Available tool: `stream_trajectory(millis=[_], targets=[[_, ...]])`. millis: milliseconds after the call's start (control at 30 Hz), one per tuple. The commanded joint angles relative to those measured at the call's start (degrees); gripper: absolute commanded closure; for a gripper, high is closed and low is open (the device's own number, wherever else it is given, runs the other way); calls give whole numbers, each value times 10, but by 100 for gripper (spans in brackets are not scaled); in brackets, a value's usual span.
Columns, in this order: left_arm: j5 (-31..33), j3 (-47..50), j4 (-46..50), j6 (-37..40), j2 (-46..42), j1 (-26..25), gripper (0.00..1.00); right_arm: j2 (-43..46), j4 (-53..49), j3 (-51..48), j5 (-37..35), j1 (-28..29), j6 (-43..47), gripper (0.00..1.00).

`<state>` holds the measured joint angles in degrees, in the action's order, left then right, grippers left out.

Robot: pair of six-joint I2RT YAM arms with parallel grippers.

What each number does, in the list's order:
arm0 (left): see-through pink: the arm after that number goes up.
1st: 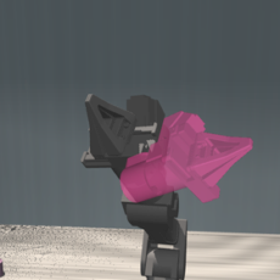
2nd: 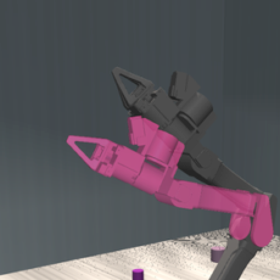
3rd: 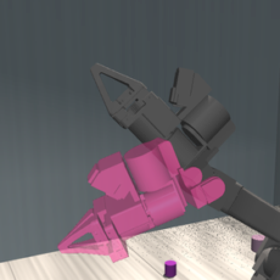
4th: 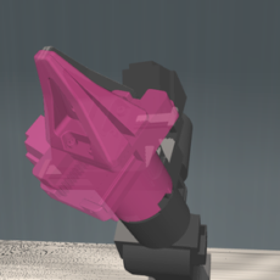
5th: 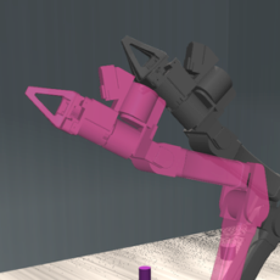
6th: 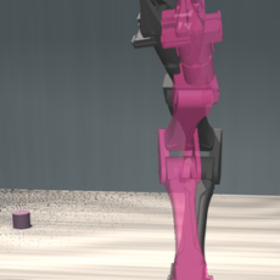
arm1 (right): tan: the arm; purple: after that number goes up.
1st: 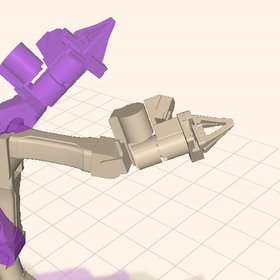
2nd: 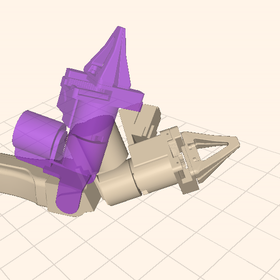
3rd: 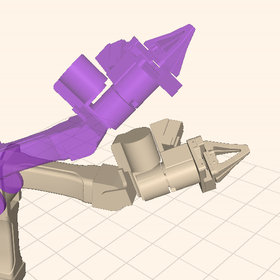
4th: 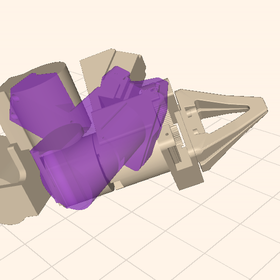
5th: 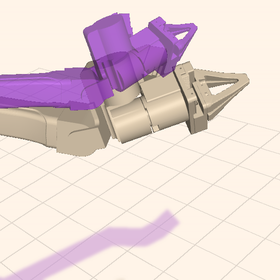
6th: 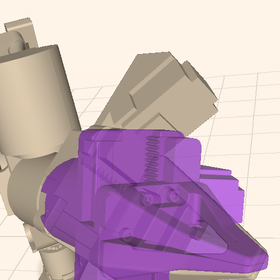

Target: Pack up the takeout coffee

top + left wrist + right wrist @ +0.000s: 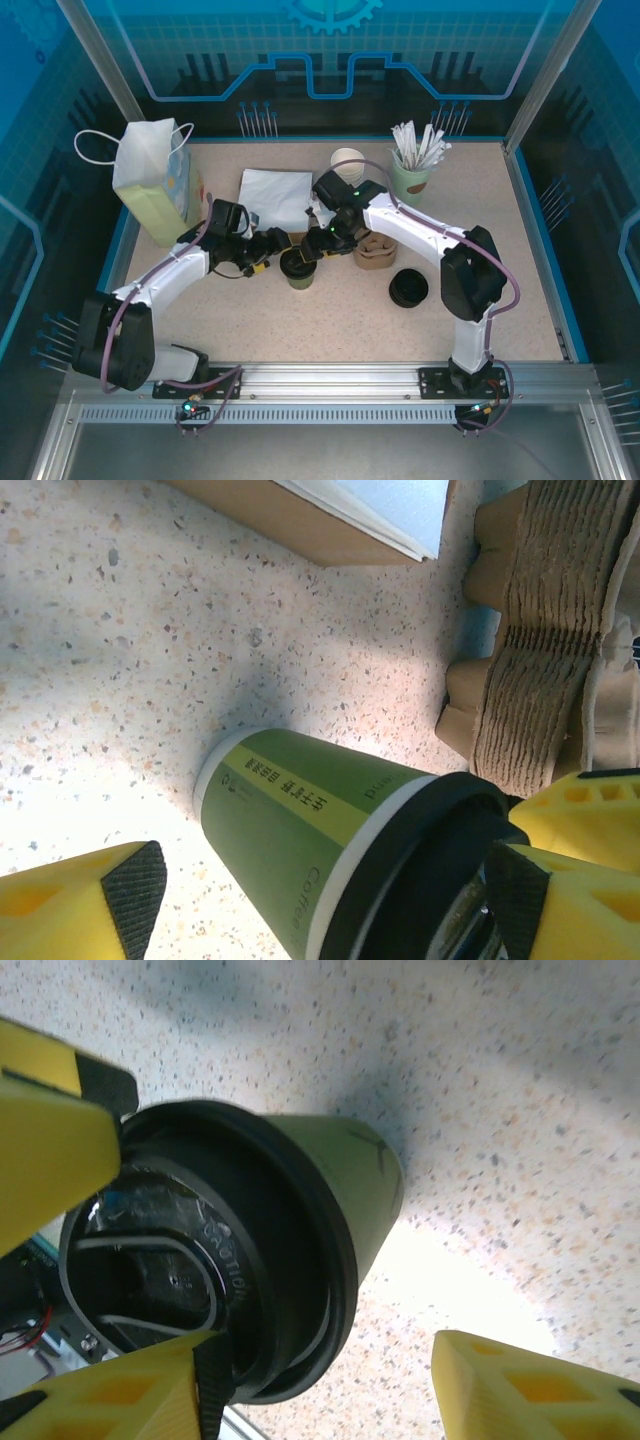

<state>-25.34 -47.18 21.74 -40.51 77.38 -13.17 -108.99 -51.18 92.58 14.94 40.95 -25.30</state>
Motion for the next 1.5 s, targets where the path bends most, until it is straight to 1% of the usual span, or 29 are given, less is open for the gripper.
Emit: stream_trajectory(millis=[0,100,233,400,500,533,633,667,800,833,867,933,1067,1133,1300,1467], targets=[[1,-43,51,18,-26,1,10,40,12,16,-23,7,11,42],[10,-53,61,20,-52,1,6,79,38,-7,-29,9,18,41],[33,-43,67,22,-103,2,2,152,79,-60,-62,15,36,41],[75,-17,81,32,-185,5,1,256,143,-150,-116,19,66,38],[104,3,87,43,-242,6,1,309,177,-200,-135,19,95,32],[113,10,89,46,-261,6,1,321,180,-212,-146,19,104,26],[131,31,89,57,-312,6,1,343,179,-233,-164,15,127,19],[134,38,86,60,-328,6,1,348,180,-238,-171,14,128,14],[159,70,90,62,-396,6,1,371,196,-262,-191,5,124,5],[163,78,91,61,-411,6,1,377,203,-269,-186,2,124,0],[167,86,92,58,-427,6,1,382,208,-275,-182,-3,121,0],[178,102,97,49,-450,6,1,388,217,-286,-170,-15,105,0],[197,118,113,36,-477,6,1,397,248,-316,-71,-55,87,0],[203,120,124,33,-480,6,1,384,234,-306,-53,-58,91,0],[215,120,155,34,-482,6,1,320,157,-238,-46,-31,121,0],[222,120,186,43,-489,6,1,230,63,-141,-129,41,164,0]])
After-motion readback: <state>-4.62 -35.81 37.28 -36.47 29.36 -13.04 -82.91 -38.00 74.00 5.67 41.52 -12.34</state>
